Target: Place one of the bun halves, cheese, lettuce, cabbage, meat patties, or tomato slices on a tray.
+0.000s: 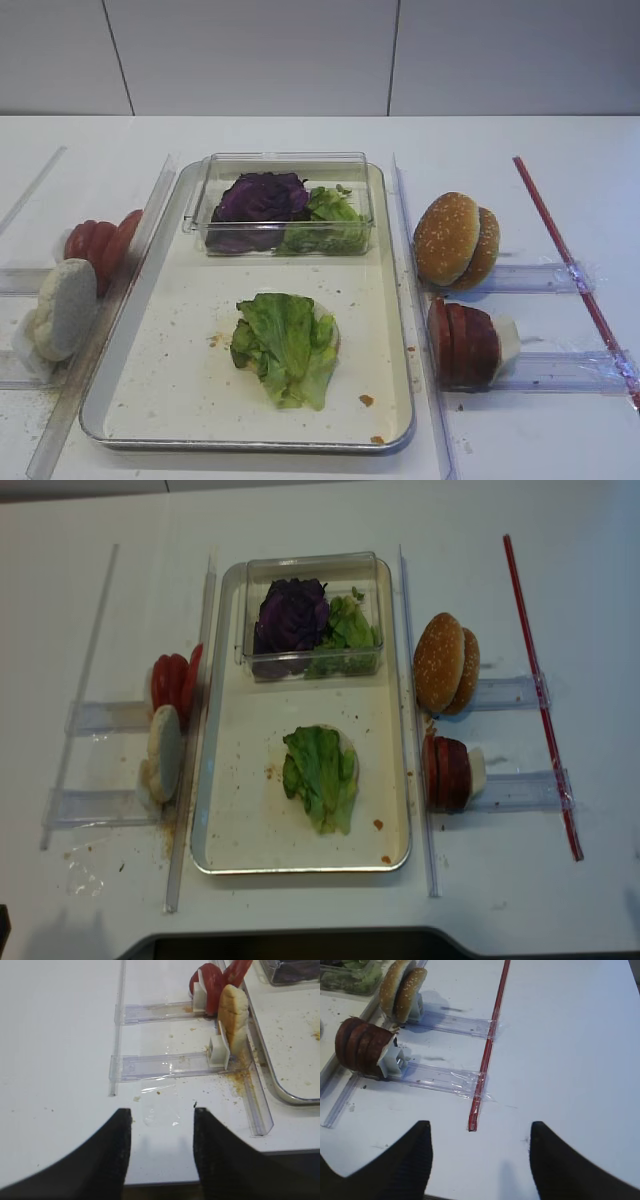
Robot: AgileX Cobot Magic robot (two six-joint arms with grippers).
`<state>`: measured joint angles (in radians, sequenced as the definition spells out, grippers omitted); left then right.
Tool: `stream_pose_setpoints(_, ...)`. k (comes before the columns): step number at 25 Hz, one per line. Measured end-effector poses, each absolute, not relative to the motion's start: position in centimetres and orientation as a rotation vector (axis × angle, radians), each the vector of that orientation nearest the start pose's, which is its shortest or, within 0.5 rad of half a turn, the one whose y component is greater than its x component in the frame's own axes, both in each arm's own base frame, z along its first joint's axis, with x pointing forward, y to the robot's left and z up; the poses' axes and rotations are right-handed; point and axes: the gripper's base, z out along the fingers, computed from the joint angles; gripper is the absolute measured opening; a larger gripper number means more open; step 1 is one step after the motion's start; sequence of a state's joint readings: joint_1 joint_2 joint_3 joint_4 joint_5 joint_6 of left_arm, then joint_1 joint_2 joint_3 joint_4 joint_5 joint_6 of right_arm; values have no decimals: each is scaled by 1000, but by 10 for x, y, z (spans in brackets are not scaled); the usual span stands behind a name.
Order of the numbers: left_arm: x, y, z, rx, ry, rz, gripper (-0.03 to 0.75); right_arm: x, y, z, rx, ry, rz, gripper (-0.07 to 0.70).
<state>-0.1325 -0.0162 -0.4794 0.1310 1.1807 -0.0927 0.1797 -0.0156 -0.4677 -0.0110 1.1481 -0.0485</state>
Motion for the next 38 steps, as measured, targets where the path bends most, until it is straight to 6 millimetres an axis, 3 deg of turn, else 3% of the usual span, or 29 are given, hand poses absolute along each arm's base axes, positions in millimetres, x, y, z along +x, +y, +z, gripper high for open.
stream_pose_setpoints(11,-9,12,263,28,2161,30,286,-7,-2,261,-251,2135,56,344)
stream_pose_setpoints(27,-9,12,263,28,2161,30,286,-7,-2,262,-251,2129,56,263)
stream_pose_setpoints(38,-9,12,263,27,2161,30,286,-7,-1,262,-134,2139,-6,197)
